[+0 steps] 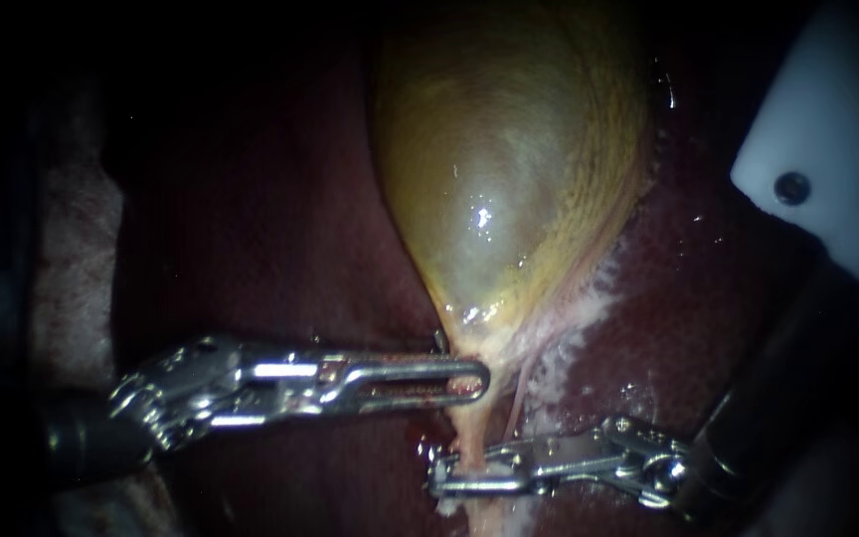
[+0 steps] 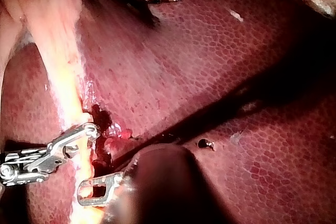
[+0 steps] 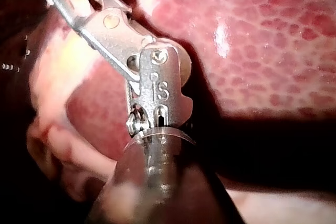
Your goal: Going back second clip left tube
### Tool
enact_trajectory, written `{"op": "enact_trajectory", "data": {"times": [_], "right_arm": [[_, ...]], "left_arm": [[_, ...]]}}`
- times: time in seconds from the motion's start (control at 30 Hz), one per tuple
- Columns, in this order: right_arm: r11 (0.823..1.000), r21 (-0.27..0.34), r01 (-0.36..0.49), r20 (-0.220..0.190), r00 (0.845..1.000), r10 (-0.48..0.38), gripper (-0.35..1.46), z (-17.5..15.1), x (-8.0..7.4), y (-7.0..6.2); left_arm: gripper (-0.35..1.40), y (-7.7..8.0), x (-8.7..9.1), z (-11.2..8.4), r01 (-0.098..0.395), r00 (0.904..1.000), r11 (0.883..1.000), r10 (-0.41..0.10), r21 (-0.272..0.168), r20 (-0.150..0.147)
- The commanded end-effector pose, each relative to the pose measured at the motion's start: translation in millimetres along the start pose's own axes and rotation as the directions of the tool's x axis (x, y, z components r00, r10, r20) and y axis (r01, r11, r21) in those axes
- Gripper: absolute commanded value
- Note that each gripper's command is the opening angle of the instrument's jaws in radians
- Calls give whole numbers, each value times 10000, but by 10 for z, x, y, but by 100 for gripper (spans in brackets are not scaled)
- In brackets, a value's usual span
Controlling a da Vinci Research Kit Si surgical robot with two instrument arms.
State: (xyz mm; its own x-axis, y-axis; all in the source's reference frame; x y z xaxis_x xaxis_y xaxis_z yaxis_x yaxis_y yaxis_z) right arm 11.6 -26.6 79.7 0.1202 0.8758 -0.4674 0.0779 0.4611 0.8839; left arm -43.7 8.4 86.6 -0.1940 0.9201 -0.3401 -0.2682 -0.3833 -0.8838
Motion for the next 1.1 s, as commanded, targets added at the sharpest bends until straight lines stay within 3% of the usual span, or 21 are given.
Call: {"op": "enact_trajectory", "data": {"times": [0.03, 0.57, 0.8, 0.9, 1.1], "right_arm": [[10000, 0, 1, -1, 10000, -1, -12, 0, 0, 0], [10000, 6, 0, 3, 10000, 0, -6, 0, 0, -1], [10000, 7, -31, -30, 10000, 31, 27, 1, 0, -2], [9999, 7, 172, 174, 9997, -172, 37, 2, -2, -2], [9989, -8, 467, 406, 9981, -466, 48, 5, -5, -2]], "left_arm": [[-35, 0, 0, 0, 0, 10000, 10000, 0, 2, 0], [-35, 0, 0, 0, 0, 10000, 10000, 0, 4, -2], [-35, 0, 0, 0, 0, 10000, 10000, 0, 6, -3], [-35, 0, 0, 0, 0, 10000, 10000, 0, 6, -3], [-35, 0, 0, 0, 0, 10000, 10000, 0, 6, -3]]}}
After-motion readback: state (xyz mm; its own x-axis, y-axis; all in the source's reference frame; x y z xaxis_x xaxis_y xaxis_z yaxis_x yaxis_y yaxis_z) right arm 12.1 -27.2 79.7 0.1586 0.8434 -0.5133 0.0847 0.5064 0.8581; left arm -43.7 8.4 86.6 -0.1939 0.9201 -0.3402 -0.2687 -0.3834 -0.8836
